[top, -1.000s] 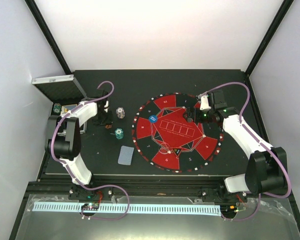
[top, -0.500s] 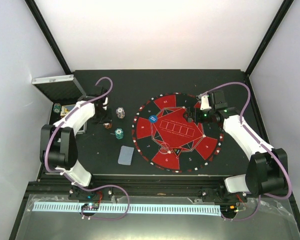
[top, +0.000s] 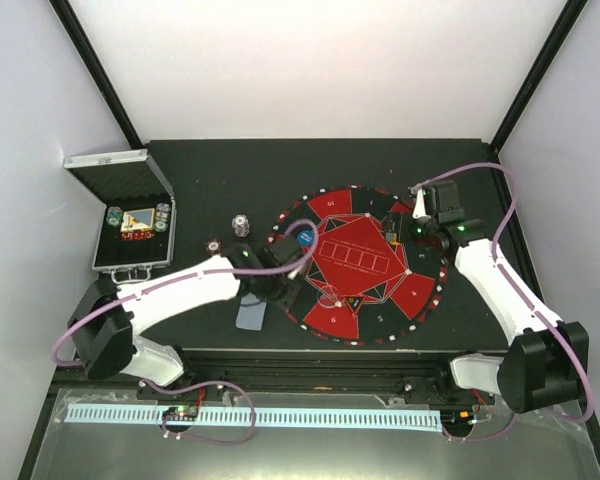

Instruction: Distribute texas hold em gaming equipment

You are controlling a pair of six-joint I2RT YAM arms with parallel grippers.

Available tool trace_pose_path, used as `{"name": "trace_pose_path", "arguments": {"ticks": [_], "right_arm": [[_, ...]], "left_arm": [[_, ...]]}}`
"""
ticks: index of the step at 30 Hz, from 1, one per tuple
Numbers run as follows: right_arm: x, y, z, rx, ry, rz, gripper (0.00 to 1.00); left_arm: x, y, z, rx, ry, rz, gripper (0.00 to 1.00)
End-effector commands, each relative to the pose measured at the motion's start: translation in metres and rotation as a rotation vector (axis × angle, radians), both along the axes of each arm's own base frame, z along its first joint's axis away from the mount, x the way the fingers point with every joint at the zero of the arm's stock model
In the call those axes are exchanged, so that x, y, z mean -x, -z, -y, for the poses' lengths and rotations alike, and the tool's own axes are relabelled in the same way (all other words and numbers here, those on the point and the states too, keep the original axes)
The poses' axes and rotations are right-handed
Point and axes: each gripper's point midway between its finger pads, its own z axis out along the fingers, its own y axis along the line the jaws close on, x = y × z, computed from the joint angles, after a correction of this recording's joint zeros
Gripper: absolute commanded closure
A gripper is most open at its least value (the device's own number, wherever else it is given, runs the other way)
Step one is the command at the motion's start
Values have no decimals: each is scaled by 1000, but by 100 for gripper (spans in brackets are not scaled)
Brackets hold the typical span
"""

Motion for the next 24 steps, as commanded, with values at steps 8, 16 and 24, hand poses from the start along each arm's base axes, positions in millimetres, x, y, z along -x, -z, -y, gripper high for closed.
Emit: {"name": "trace_pose_path", "arguments": {"ticks": [8, 16, 24], "right_arm": [[10, -2, 57, 200, 232, 34, 4], [14, -3, 58, 196, 234, 36, 3], [18, 3, 59, 204, 233, 21, 3]], "left_arm": [[53, 51, 68, -4, 59, -45, 64], [43, 71, 82, -57, 95, -46, 64], [33, 82, 96, -66, 104, -52, 63]]}}
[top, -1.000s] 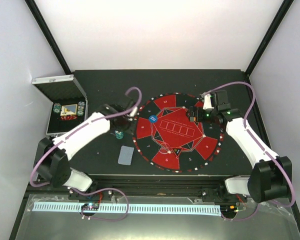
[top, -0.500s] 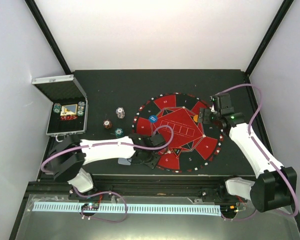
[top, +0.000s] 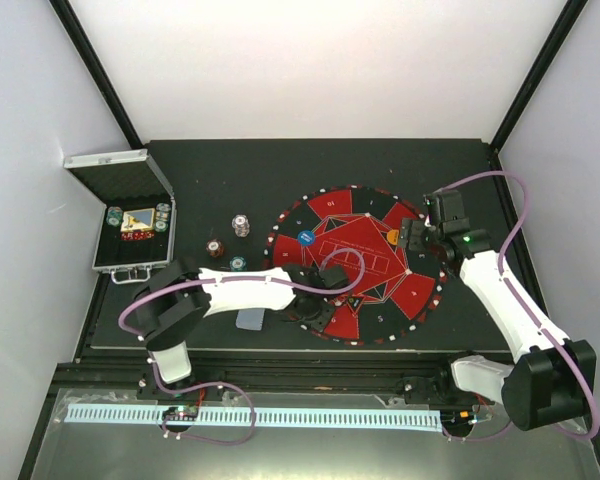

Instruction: Distribute texas hold em gaming equipment

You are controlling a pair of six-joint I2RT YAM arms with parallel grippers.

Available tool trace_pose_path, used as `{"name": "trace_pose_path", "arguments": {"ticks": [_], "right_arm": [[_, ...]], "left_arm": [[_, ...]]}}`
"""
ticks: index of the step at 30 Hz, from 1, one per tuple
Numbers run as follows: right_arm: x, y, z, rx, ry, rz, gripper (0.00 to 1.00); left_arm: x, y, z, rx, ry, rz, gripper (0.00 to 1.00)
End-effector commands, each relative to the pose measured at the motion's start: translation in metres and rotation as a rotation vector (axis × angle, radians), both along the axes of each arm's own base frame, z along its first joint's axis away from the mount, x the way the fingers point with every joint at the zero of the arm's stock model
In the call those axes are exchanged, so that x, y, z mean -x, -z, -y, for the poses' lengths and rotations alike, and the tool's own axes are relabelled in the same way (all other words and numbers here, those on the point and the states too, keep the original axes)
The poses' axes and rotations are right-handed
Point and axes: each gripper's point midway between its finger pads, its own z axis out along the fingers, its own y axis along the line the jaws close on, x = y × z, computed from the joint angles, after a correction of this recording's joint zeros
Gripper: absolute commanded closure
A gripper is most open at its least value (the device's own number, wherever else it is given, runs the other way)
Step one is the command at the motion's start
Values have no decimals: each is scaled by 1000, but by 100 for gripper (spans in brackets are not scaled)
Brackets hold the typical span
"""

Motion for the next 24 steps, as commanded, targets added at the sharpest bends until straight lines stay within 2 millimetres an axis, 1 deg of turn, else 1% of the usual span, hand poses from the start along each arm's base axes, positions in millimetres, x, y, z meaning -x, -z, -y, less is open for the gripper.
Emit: {"name": "trace_pose_path", "arguments": {"ticks": [1, 5, 9, 11, 15, 17, 20, 22, 24], "right_arm": [[2, -1, 6, 17, 23, 5, 3], [2, -5, 8, 23, 28, 15, 3], [2, -6, 8, 23, 29, 22, 3], [2, -6, 8, 21, 28, 22, 3], [2, -7, 8, 22, 29, 22, 3], [3, -8, 9, 26, 32, 26, 3], [3, -12, 12, 37, 41, 38, 3], [3, -17, 14, 41, 48, 52, 2], [3, -21, 15, 43, 51, 59, 2]], "left_arm": [[-15, -1, 16, 19, -1, 27, 63], [-21, 2, 10, -5, -29, 28, 63], [-23, 4, 6, -20, -38, 38, 60], [-24, 6, 5, -25, -40, 36, 55], [-23, 3, 6, -10, -39, 34, 40], [-24, -7, 6, 15, -35, 53, 33], [-28, -33, 6, 59, -39, 103, 27], [-35, -54, -4, 78, -66, 149, 24], [-45, -75, -22, 95, -117, 189, 23]]}}
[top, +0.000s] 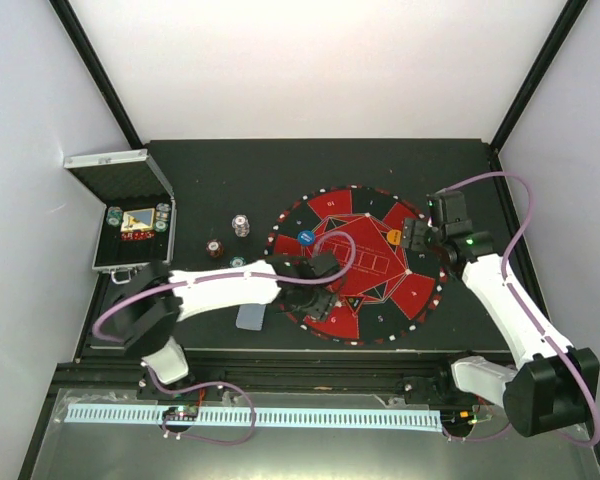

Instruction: Distribute texas hold em gaming equipment

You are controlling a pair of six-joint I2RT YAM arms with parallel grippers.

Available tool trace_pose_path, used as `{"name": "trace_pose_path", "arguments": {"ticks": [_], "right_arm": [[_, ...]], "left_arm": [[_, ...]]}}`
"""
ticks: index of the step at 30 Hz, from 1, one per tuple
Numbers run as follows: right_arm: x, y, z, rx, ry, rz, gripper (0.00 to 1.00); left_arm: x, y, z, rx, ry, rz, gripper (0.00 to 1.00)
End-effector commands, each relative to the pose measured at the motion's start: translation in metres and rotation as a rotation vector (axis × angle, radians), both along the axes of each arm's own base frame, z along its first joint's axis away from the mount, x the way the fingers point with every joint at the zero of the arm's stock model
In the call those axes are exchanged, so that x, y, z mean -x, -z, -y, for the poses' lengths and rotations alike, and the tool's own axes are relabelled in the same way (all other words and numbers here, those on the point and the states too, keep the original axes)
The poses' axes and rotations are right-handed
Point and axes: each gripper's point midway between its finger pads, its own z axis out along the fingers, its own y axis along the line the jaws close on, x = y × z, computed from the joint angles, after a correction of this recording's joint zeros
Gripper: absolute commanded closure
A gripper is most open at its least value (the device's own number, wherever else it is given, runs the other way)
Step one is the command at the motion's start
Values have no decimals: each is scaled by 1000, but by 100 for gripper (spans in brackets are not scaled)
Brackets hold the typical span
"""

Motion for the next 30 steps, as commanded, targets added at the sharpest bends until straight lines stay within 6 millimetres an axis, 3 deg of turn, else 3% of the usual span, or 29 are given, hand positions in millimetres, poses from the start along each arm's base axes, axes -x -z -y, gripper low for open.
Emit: {"name": "trace_pose_path", "arguments": {"ticks": [1, 6, 12, 14, 17, 21, 30], "right_arm": [[0, -17, 8, 18, 28, 48, 2], [0, -20, 5, 2, 16, 58, 2], [1, -17, 0, -18, -1, 51, 2], [2, -14, -1, -27, -6, 46, 2], [3, -11, -3, -35, -11, 39, 2], [3, -9, -4, -38, -16, 35, 2], [-1, -8, -8, -49, -27, 31, 2]], "left_arm": [[-29, -61, -34, 74, -113, 129, 21], [-73, -81, -113, 123, -316, 149, 17], [-116, -67, -211, 51, -560, 127, 18], [-125, -60, -233, 23, -616, 101, 19], [-139, -53, -257, 14, -686, 94, 20], [-155, -41, -272, 13, -740, 76, 20], [-175, -14, -277, 36, -775, 27, 20]]}}
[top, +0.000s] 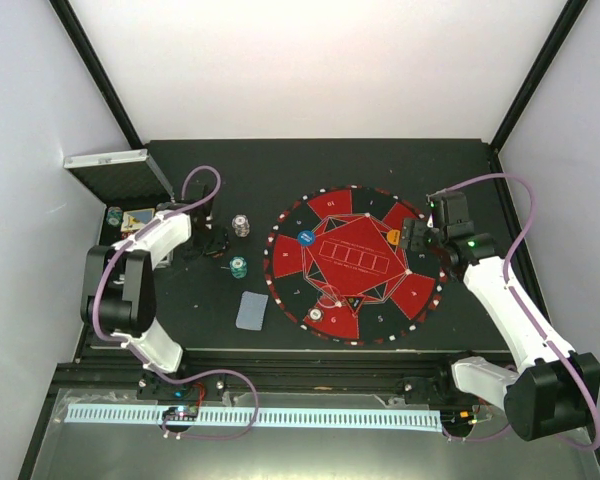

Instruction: Distribute texas hold em gaming equipment

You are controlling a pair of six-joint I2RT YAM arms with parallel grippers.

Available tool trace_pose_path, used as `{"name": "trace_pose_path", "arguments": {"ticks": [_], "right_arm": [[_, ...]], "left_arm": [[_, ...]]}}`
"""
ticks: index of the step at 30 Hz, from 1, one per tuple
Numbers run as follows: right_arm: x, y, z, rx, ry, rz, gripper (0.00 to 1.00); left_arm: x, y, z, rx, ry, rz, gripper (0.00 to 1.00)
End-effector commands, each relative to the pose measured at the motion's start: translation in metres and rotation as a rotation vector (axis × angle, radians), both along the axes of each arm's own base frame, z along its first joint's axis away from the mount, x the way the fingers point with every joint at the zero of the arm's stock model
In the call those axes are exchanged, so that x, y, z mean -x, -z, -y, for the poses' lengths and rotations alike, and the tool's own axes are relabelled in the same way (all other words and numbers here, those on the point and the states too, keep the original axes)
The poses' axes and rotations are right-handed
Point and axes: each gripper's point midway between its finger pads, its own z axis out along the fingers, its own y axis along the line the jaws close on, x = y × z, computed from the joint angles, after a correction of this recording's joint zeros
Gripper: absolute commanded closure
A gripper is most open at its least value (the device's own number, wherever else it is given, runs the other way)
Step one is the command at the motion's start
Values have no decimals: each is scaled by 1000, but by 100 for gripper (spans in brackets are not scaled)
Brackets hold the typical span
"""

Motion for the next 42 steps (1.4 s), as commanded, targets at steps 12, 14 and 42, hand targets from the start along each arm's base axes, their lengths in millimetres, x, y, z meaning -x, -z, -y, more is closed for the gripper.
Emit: {"name": "trace_pose_path", "arguments": {"ticks": [12, 14, 42], "right_arm": [[-12, 0, -6, -21, -7, -1, 2], [-13, -1, -6, -22, -7, 0, 2], [-17, 6, -6, -16, -7, -18, 2]], "left_arm": [[-36, 5, -3, 15, 3, 27, 31], [-38, 6, -4, 8, 4, 26, 33], [-44, 21, -6, 16, 10, -9, 56]]}}
